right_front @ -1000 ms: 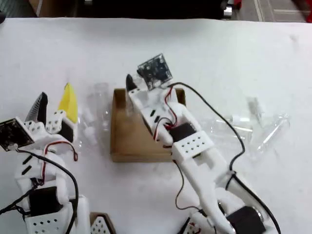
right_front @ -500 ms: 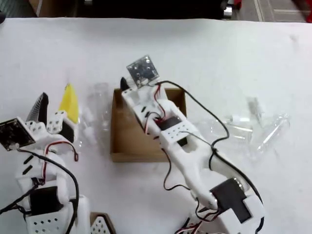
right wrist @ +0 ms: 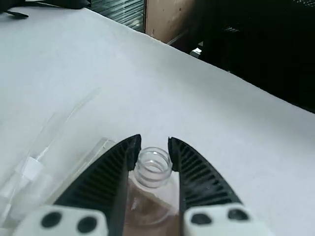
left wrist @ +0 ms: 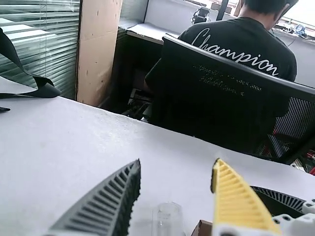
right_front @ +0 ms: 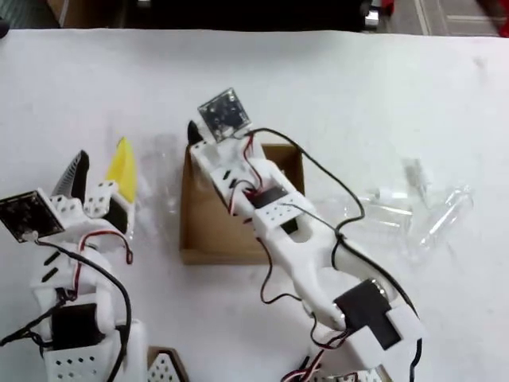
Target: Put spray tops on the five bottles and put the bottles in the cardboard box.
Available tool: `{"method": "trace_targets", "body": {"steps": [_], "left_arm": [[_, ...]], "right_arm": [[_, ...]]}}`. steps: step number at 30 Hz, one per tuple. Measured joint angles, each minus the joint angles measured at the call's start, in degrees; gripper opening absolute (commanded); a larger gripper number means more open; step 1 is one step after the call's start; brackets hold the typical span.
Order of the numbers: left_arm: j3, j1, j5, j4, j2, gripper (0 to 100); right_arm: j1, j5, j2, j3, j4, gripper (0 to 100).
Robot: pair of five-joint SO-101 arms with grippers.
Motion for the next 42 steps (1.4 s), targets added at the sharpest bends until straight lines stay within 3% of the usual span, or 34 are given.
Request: {"method": "trace_targets", "body": {"steps": [22,29,42], "left_arm": [[0.00,0.26,0.00,0.00,0.00,22],[0.00,0.26,0.00,0.00,0.00,22],[0.00,0.26,0.00,0.00,0.00,22]], "right_arm": [[-0.88,3.25,2.55,-0.26,-3.08,2.5],[-0.88,3.25,1.41,1.32,-3.08,21.5],[-0.79,3.25,0.70,3.78,-3.08,22.3]]}}
